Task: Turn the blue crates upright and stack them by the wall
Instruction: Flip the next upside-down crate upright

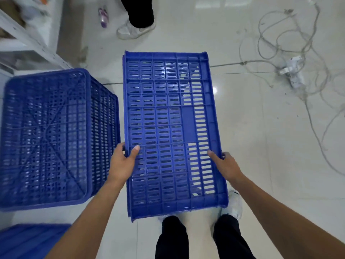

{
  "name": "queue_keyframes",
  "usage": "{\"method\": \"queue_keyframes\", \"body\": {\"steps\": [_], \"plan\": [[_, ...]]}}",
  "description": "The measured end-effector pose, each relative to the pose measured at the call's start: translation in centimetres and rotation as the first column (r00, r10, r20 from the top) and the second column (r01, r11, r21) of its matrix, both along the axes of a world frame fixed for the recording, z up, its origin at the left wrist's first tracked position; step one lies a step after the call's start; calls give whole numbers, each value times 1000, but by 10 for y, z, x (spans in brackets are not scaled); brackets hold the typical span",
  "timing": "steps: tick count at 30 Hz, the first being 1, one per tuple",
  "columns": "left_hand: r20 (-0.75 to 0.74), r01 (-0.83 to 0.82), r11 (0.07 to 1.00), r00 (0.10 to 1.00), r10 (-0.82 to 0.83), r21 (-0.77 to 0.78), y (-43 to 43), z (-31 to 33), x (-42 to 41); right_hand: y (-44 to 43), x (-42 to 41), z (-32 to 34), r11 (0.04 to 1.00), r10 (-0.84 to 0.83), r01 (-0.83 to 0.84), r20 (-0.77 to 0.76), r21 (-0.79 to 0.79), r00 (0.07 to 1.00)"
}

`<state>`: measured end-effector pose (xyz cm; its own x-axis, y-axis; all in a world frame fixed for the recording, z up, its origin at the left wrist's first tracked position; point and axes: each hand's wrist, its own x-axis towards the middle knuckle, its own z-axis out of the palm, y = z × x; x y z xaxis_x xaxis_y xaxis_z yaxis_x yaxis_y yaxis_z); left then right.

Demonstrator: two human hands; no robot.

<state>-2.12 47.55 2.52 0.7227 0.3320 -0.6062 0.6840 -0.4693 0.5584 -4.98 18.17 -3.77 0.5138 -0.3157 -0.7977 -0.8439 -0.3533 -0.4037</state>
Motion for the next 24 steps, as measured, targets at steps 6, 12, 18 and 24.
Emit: {"method": "queue_keyframes", "body": {"steps": [6, 12, 18, 24], "plan": [[-84, -159, 981, 985, 150, -110, 14, -27, 5, 13, -1, -10, 948, -260, 253, 7, 194, 966], [-116, -203, 966, 976, 186, -161, 2, -52, 4, 7, 6, 0, 956, -287, 281, 72, 85, 955], [-65, -156, 971, 987, 147, -181, -41, -60, -3, -38, -2, 14, 968, -244, 249, 110, -37, 963], [-61, -14, 978, 998, 1, -207, -97, -60, -10, -90, -19, 30, 954, -247, 270, 165, -133, 955]]}}
